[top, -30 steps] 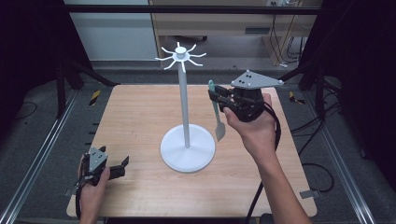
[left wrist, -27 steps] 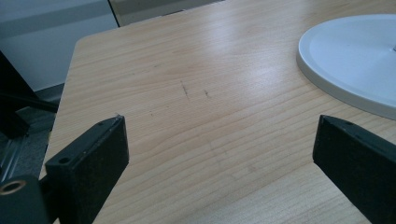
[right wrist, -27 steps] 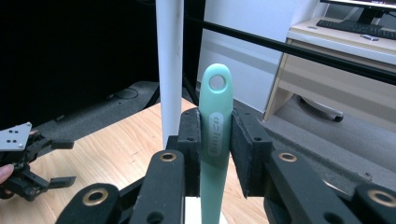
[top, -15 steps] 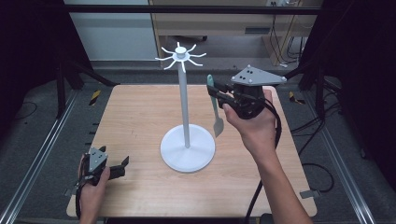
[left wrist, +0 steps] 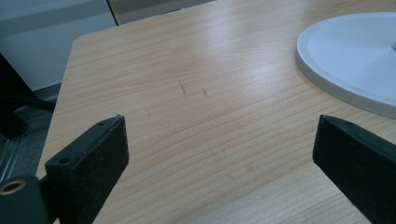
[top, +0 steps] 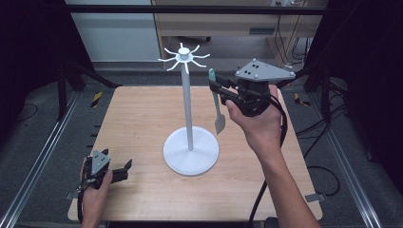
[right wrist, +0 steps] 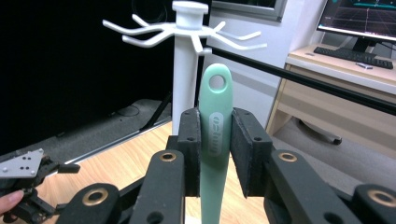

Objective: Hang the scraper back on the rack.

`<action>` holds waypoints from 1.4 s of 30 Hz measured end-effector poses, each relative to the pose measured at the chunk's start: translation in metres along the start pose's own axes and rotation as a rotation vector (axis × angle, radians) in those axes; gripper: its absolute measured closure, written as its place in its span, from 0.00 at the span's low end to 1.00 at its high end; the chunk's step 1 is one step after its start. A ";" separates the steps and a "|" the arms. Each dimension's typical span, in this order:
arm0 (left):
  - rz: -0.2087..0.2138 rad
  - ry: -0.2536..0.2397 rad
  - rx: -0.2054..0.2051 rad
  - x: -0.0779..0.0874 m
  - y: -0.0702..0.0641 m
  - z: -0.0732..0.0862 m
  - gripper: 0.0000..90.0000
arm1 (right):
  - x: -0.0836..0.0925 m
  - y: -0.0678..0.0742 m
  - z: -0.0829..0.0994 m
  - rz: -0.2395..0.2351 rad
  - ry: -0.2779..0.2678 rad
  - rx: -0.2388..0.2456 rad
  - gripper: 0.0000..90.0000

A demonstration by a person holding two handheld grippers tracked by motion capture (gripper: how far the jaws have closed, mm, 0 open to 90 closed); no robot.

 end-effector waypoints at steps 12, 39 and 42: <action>-0.001 -0.001 0.006 0.000 0.001 0.000 0.04 | 0.000 -0.001 -0.008 -0.006 -0.017 0.004 0.83; 0.004 -0.002 -0.001 0.000 -0.001 0.000 0.03 | -0.012 -0.002 -0.011 -0.018 -0.008 0.005 0.83; 0.003 -0.001 -0.002 0.000 -0.001 0.000 0.04 | -0.015 -0.002 -0.010 -0.022 0.000 0.003 0.83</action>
Point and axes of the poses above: each handheld gripper's, and its own axes: x roughly backward along the jaws, z roughly out of its underside, y roughly to its left, the point moved 6 cm from there along -x, roughly forward along the jaws, and after that the axes turned 12 degrees about x, right-handed, at the moved point
